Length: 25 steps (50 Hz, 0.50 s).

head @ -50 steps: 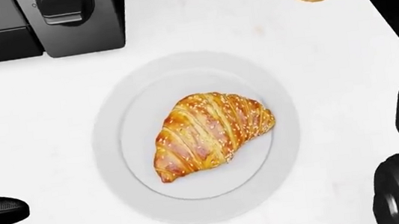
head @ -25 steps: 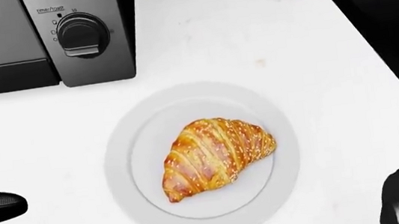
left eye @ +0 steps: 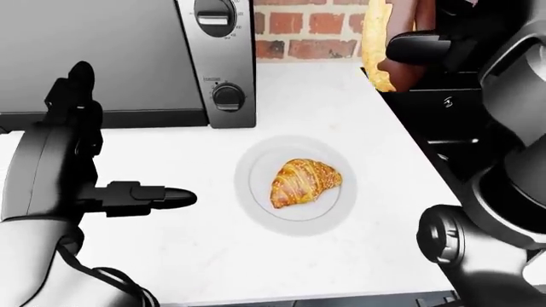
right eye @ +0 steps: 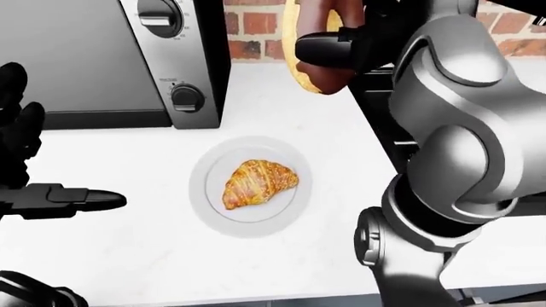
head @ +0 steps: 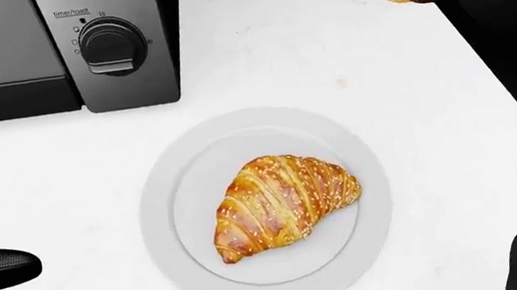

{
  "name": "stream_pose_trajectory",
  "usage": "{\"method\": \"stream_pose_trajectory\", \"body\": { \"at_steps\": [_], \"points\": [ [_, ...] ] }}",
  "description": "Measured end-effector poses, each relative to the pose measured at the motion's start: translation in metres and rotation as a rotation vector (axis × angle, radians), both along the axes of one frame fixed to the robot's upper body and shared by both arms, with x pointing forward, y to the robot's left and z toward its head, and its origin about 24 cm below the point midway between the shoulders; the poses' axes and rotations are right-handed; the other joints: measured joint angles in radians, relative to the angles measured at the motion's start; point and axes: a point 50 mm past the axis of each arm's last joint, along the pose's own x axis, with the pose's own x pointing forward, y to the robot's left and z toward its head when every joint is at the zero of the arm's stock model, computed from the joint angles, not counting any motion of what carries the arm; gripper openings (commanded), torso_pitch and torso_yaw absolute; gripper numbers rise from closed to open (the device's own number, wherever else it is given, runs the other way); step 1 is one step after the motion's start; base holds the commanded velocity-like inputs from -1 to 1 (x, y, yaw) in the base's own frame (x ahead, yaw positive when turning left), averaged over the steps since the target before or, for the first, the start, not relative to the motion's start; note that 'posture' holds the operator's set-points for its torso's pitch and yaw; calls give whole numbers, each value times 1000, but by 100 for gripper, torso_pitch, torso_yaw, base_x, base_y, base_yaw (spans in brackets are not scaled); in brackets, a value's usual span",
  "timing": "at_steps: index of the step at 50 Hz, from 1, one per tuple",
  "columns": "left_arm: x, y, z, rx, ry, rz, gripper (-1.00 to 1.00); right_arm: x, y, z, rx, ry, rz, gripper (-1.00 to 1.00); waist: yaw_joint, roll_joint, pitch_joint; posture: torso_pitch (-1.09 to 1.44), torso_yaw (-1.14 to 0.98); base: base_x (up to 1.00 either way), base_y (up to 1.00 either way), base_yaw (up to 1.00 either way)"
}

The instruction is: Place the pastries on the plates.

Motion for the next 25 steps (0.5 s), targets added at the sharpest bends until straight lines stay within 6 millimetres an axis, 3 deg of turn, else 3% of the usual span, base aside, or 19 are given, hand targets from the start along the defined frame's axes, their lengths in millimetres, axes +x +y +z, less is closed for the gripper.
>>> {"method": "stream_pose_trajectory", "body": {
  "at_steps": [7, 20, 25],
  "points": [
    [-1, 0, 1, 0, -2, 1, 100, -6, 4, -11, 13, 2, 5, -100, 0, 0, 3, 0, 0, 0, 0, 0],
    [2, 1, 5, -6, -9, 15, 100, -14, 12, -10, 18, -19, 23, -100, 1, -4, 5, 0, 0, -1, 0, 0],
    [3, 1, 5, -8, -10, 21, 100, -18, 16, -11, 24, -18, 38, -100, -10, 11, -31, 0, 0, -8, 0, 0]
  ]
}}
